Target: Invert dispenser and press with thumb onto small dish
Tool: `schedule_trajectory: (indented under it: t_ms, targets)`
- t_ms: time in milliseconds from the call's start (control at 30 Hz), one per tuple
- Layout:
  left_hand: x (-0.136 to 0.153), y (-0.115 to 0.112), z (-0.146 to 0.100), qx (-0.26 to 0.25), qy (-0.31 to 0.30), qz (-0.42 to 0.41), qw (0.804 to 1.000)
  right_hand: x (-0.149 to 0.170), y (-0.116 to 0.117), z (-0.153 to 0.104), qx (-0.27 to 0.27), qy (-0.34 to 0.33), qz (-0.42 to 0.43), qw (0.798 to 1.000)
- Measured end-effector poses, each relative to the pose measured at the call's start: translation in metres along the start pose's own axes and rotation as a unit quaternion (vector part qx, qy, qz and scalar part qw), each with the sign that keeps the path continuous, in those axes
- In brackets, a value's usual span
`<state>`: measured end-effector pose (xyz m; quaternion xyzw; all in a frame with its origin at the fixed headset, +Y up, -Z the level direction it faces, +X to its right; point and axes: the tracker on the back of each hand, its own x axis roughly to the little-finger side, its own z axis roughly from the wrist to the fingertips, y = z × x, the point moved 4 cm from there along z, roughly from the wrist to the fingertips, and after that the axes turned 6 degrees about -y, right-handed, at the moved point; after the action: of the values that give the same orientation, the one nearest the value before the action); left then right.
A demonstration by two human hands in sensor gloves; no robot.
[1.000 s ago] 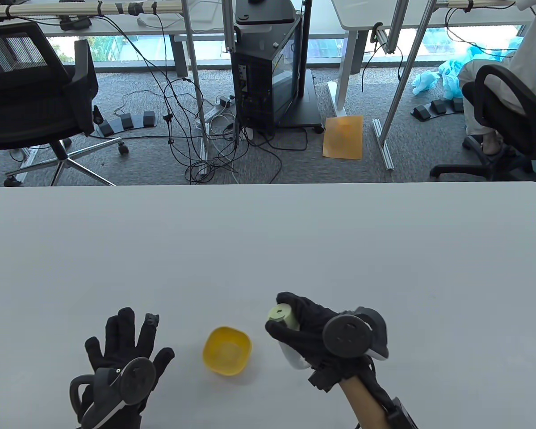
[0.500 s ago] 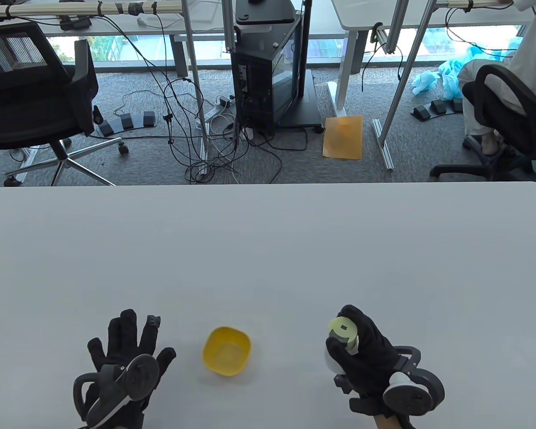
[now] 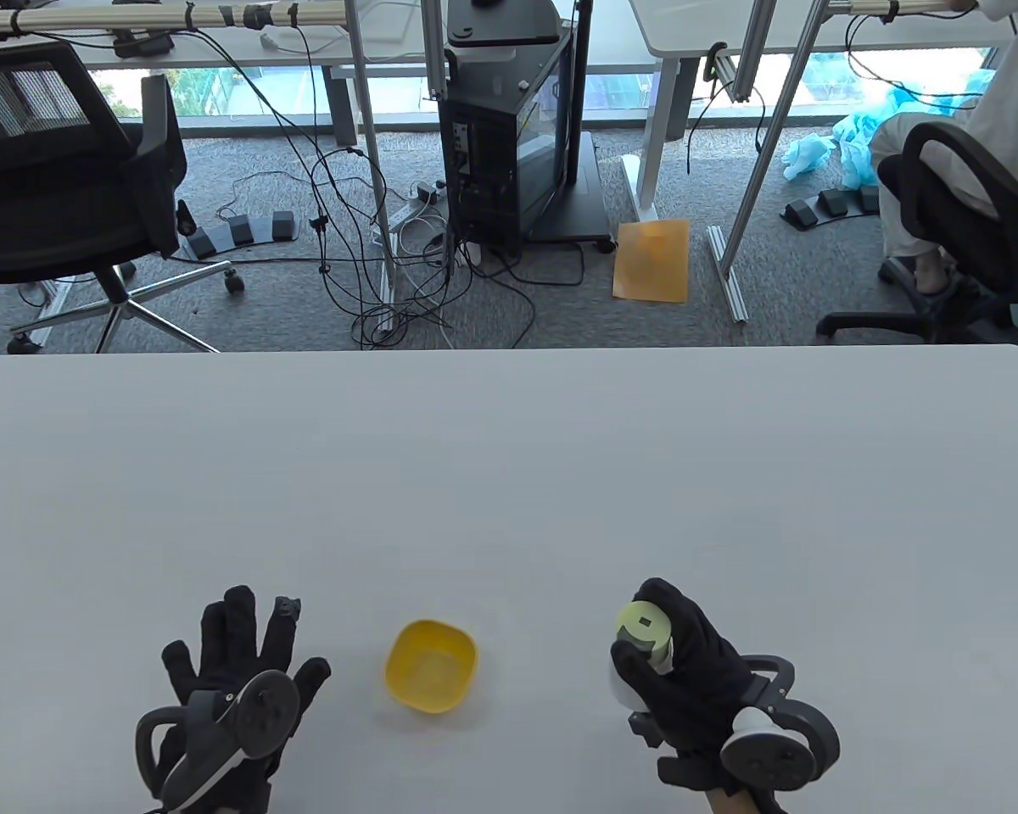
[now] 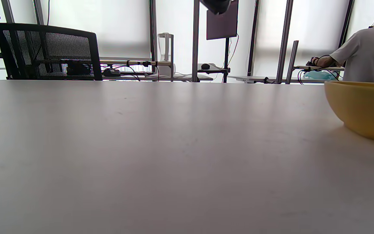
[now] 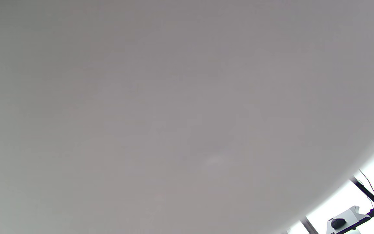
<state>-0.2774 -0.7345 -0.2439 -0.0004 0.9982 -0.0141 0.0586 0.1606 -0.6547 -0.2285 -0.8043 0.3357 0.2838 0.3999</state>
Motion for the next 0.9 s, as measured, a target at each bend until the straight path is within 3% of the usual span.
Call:
schedule_trajectory:
  t_ms: [133,233,400,500,633,733,900]
  targets:
    - [0.002,0.002,-0.001,-0.005,0.002,-0.004,1.0,-0.017,0.008,0.023,-0.018,-0.037,-0.021,0.999]
    - [0.002,0.002,-0.001,-0.003,0.001,-0.002,1.0,-0.03,0.019,0.045,-0.074,-0.052,-0.035,0.995]
    - [0.002,0.002,-0.001,-0.007,-0.001,-0.001,1.0,-0.052,0.055,0.09,-0.24,-0.075,-0.063,0.966]
    - [0.002,0.002,-0.001,-0.008,0.0,-0.001,1.0,-0.068,0.081,0.109,-0.328,-0.106,-0.099,0.933]
    - [0.001,0.002,-0.002,-0.007,-0.002,0.002,1.0,-0.083,0.124,0.124,-0.476,-0.095,-0.153,0.861]
    - [0.0,0.002,-0.002,-0.009,-0.005,0.004,1.0,-0.09,0.155,0.123,-0.567,-0.082,-0.174,0.801]
    - [0.001,0.005,-0.004,-0.016,-0.006,0.0,1.0,-0.097,0.203,0.111,-0.666,-0.07,-0.19,0.717]
